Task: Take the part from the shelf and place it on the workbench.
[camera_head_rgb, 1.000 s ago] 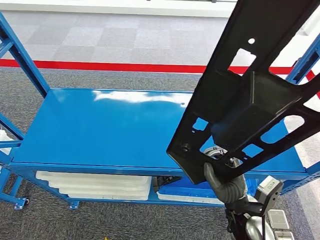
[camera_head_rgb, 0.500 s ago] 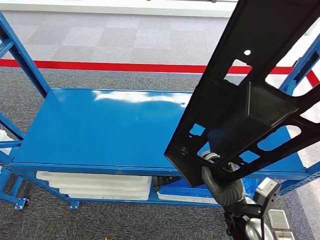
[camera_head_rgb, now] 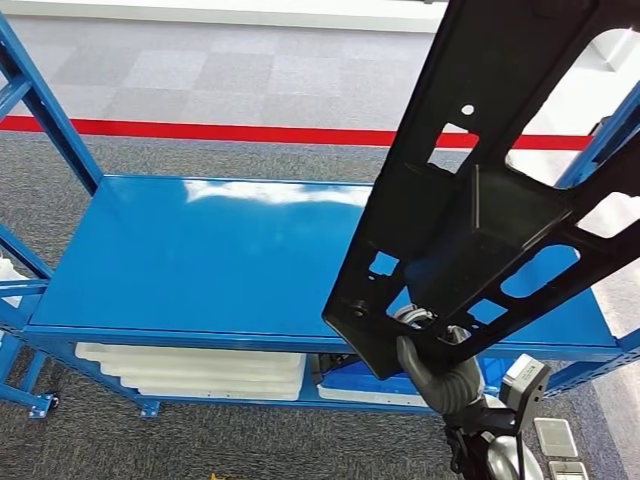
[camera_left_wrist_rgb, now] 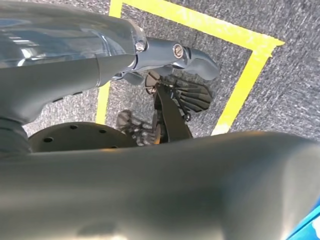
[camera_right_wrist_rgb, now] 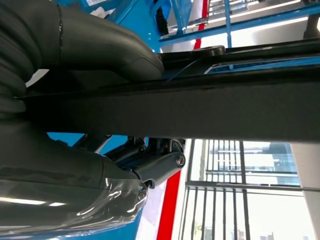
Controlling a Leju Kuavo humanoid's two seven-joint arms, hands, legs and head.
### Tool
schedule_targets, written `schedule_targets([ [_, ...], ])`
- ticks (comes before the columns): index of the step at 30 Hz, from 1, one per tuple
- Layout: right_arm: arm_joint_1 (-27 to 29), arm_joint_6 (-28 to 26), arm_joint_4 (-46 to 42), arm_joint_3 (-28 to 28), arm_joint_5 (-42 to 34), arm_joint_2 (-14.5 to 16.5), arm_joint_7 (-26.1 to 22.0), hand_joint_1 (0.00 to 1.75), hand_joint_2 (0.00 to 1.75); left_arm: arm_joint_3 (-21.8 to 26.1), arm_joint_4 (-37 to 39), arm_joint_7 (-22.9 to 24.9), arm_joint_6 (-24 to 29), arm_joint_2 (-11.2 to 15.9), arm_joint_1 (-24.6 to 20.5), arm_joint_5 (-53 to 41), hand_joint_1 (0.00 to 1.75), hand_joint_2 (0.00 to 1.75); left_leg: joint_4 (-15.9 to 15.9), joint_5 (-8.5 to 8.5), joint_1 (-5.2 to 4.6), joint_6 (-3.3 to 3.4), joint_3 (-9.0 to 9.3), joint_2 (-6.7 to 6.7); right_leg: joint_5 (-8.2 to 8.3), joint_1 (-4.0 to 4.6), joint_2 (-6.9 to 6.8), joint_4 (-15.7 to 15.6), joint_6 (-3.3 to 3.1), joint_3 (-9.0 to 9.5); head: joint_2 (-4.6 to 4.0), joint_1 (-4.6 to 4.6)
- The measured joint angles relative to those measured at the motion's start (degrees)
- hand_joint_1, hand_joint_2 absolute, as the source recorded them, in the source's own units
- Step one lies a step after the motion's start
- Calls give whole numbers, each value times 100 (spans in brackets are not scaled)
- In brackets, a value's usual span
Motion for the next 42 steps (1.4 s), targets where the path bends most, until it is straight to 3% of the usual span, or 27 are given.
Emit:
schedule_targets([
  [1,-1,4,12,2,4,0,18,175,175,0,0,2,0,0,1,0,0,175,5,1,6,-5,1,-1,137,-1,-1,-52,5,16,0,0],
  [4,-16,22,35,8,13,0,45,175,175,0,0,5,0,-1,-2,1,0,175,43,3,23,-63,-14,-11,735,6,0,-1038,-6,425,0,2],
  [6,-19,31,41,11,13,0,45,175,175,1,0,6,1,-1,-1,1,0,175,65,31,16,-148,-44,-18,842,32,11,-1373,-47,537,0,1],
  [9,-27,39,44,13,13,1,46,175,175,3,0,9,1,3,3,1,0,175,67,55,28,-275,-73,-24,887,46,4,-1405,-167,487,0,-3],
  [11,-39,57,45,13,-2,3,60,175,175,4,0,12,3,5,1,2,0,175,302,-217,50,-352,-158,-26,955,28,-29,-1424,-281,418,0,-6],
  [14,-44,103,50,22,-52,6,83,175,175,4,0,14,4,4,0,1,0,175,1245,-854,86,-435,-412,-24,1051,42,-77,-1421,-355,279,0,-7],
  [15,-45,113,55,31,-67,8,99,175,175,4,0,14,8,4,1,1,0,175,1434,-921,91,-445,-417,-24,1083,49,-88,-1419,-355,238,0,-7],
  [16,-45,119,59,40,-81,13,118,175,175,4,0,14,11,4,2,1,0,175,1429,-884,94,-443,-328,-24,1112,56,-96,-1418,-352,203,0,-7],
  [17,-47,122,63,50,-97,21,134,175,175,4,0,14,14,4,2,1,0,175,1199,-760,94,-427,-133,-24,1139,61,-100,-1418,-346,176,0,-7],
  [20,-70,125,66,90,-158,82,143,175,175,5,0,12,19,10,-6,1,0,175,42,-423,60,-321,617,-28,1216,76,-101,-1416,-296,128,0,-7],
  [21,-86,125,65,111,-175,102,140,175,175,7,0,11,19,13,-8,1,0,175,-162,-397,40,-290,729,-30,1245,73,-100,-1417,-263,115,0,-6],
  [23,-109,110,47,147,-197,129,132,175,175,8,0,11,20,13,-7,0,0,175,-250,-382,10,-252,736,-29,1315,61,-98,-1427,-179,92,0,-5],
  [25,-118,87,-1,169,-213,148,126,175,175,10,1,12,25,4,-13,0,0,175,-306,-300,32,-192,682,-1,1230,60,-75,-1361,-122,34,0,-2],
  [27,-129,65,-46,186,-233,157,126,175,175,12,1,14,32,-4,-21,1,0,175,-344,-191,58,-121,576,28,824,65,-49,-974,-102,-113,0,7],
  [29,-127,44,-64,199,-253,162,126,175,175,13,2,17,34,-4,-20,1,0,175,-326,-109,47,-87,448,36,377,69,-41,-326,-89,-270,0,14],
  [30,-118,39,-70,203,-262,163,126,175,175,13,2,21,34,-6,-19,0,0,175,-308,-73,42,-86,383,42,298,71,-38,-84,-80,-292,0,14],
  [31,-110,38,-75,207,-270,164,126,175,175,13,2,25,35,-7,-17,0,0,175,-283,-40,40,-90,318,47,341,71,-38,1,-72,-236,0,15],
  [32,-102,38,-87,210,-278,163,126,175,175,13,2,30,35,-7,-16,-1,0,175,-252,-12,40,-99,252,51,482,70,-38,-114,-67,-90,0,15],
  [34,-96,42,-121,214,-289,161,126,175,175,13,2,40,37,-7,-13,-3,0,175,-176,25,39,-129,139,53,771,70,-38,-804,-75,393,0,15],
  [36,-91,52,-157,215,-293,157,126,175,175,13,2,49,37,-7,-14,-5,0,175,-108,69,22,-177,64,52,830,86,-32,-1415,-104,747,0,13],
  [38,-82,76,-178,216,-295,149,124,175,175,14,2,60,37,-7,-14,-8,0,175,-81,138,13,-239,16,51,806,105,-26,-1573,-138,793,0,10],
  [40,-80,117,-185,219,-293,140,105,175,175,15,2,75,37,-3,-9,-18,0,175,-37,92,24,-307,-40,43,859,85,-43,-1588,-229,715,0,8],
  [42,-78,159,-199,224,-290,134,56,175,175,15,2,86,37,0,-3,-26,0,175,258,-290,48,-376,-132,33,953,63,-68,-1598,-342,599,0,2],
])
